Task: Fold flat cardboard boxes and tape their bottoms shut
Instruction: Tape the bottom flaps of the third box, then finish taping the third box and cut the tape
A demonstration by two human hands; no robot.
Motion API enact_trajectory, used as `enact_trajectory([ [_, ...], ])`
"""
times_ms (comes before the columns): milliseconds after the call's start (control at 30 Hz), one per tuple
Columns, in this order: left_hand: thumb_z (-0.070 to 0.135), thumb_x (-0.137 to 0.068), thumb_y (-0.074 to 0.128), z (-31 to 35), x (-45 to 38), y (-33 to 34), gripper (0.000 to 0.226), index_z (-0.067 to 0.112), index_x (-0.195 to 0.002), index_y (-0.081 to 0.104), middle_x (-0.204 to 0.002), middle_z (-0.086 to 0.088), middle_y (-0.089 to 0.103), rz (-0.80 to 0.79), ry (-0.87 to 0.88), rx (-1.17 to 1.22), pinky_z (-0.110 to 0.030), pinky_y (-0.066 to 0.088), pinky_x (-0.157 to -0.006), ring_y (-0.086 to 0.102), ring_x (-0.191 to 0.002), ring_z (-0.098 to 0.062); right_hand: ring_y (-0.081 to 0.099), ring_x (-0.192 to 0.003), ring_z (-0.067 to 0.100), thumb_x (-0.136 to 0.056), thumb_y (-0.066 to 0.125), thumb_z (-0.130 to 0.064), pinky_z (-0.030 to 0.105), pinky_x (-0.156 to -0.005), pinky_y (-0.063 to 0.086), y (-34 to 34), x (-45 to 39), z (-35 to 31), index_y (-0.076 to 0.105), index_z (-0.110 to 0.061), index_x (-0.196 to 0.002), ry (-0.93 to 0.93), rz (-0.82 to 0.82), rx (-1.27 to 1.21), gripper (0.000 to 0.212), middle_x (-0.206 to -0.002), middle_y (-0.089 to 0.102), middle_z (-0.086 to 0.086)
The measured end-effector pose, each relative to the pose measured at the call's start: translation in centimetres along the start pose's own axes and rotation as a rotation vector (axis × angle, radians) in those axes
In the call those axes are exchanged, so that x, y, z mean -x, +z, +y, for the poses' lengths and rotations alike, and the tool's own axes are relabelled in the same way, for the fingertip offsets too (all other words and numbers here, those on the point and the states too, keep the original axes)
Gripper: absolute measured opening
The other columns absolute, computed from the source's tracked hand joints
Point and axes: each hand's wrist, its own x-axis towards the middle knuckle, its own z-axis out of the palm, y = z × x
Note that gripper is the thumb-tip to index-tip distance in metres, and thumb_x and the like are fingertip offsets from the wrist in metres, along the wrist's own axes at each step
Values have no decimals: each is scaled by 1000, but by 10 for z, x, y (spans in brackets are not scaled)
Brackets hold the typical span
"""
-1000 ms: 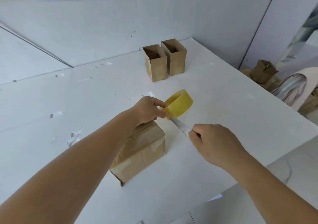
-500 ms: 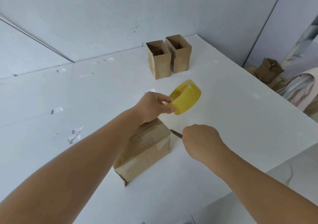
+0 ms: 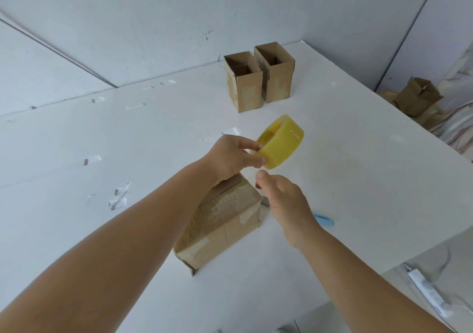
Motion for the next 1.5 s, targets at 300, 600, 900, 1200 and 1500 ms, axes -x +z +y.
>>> enact_trajectory([
  [300,25,-79,76,-1,1,3,25,23,-104,72,-75,7,72,113,-46,133,-12,41,-62,57,-64,0,56,-69,29,-84,68,-32,53,-75,52,30,3,-3,59,-11,-66,146,109,-371,29,-70,59,14],
  [600,22,-83,73,0,21,-15,21,21,-104,72,-70,11,69,317,71,352,-13,43,-65,56,-61,3,55,-69,26,-80,68,-32,47,-73,52,31,3,-6,54,-14,-60,153,133,-340,30,-65,57,5],
  [900,22,-83,73,-42,86,-40,22,23,-105,73,-71,7,72,475,92,346,-10,47,-67,63,-68,0,52,-58,14,-79,69,-39,23,-52,43,26,-2,2,57,-13,-81,339,-120,-352,29,-74,54,6],
  [1200,24,-84,72,-43,87,-37,17,26,-101,72,-69,8,69,545,133,427,-21,48,-73,61,-67,-2,55,-75,-1,-89,50,-39,8,-66,41,19,16,-11,62,-23,-85,-132,50,-87,21,-76,60,-18],
  [1500,19,-87,68,-33,106,-23,10,21,-88,78,-71,5,69,509,13,718,-16,50,-58,58,-60,-8,60,-99,0,-95,47,-20,19,-84,49,23,0,-23,49,-32,-134,-170,-199,-37,40,-118,61,-18],
])
